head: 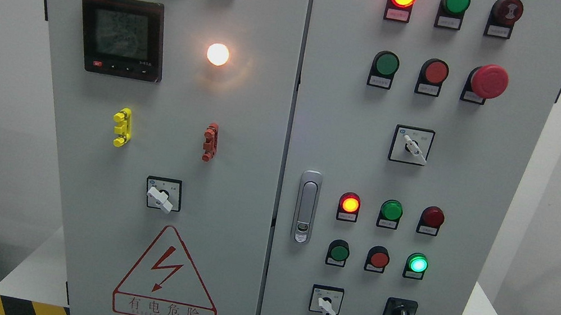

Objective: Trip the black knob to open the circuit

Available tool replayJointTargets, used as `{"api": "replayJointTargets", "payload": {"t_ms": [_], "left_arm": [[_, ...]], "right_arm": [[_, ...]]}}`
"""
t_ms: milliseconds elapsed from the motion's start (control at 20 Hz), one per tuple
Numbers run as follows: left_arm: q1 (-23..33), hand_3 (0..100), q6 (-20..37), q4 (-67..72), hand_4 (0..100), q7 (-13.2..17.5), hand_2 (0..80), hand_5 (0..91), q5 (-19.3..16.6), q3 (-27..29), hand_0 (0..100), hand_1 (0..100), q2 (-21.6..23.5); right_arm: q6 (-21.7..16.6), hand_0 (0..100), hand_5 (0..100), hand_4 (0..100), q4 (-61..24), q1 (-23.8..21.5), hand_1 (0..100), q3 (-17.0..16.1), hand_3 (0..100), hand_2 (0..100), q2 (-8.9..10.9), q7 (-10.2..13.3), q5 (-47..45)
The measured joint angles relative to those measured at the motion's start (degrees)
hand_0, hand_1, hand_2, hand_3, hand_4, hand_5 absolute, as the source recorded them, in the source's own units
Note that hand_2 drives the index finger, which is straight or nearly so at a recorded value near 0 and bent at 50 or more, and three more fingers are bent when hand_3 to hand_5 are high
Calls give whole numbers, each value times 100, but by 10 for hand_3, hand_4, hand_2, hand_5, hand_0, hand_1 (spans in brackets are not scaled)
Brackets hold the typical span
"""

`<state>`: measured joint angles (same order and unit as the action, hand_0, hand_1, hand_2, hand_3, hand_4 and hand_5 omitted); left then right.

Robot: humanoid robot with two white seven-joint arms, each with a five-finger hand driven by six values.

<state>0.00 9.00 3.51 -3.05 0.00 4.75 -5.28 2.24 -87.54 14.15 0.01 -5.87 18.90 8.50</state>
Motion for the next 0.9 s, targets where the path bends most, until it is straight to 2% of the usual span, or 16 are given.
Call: {"api": "replayJointTargets", "payload": {"t_ms": [401, 501, 651, 751, 902], "left_arm": [[0, 0, 0, 0, 0, 0, 0, 0, 0, 0, 120, 389, 0], [0, 0, 0, 0, 0, 0, 0, 0, 0, 0, 120, 389, 0], [0, 0, 0, 0, 0, 0, 0, 0, 0, 0, 120, 389, 0], [0, 0, 0, 0, 0, 0, 0, 0, 0, 0, 120, 389, 0], [0, 0, 0, 0, 0, 0, 0, 0, 0, 0, 120, 389, 0]], "right_arm": [[-179, 268, 978, 882, -4, -134, 844, 1, 823, 428, 66, -19, -4], [-264, 274, 956, 851, -5, -185, 834, 1, 805, 405, 91, -16, -5], [-357, 280, 899, 788, -5, -242, 823, 0, 760, 391, 127, 13, -6], [-454, 282, 853, 743, -4, -295, 801, 0, 726, 378, 152, -73, -8], [-717, 263, 707, 645, -4, -403, 727, 0, 668, 324, 193, -191, -15]]}}
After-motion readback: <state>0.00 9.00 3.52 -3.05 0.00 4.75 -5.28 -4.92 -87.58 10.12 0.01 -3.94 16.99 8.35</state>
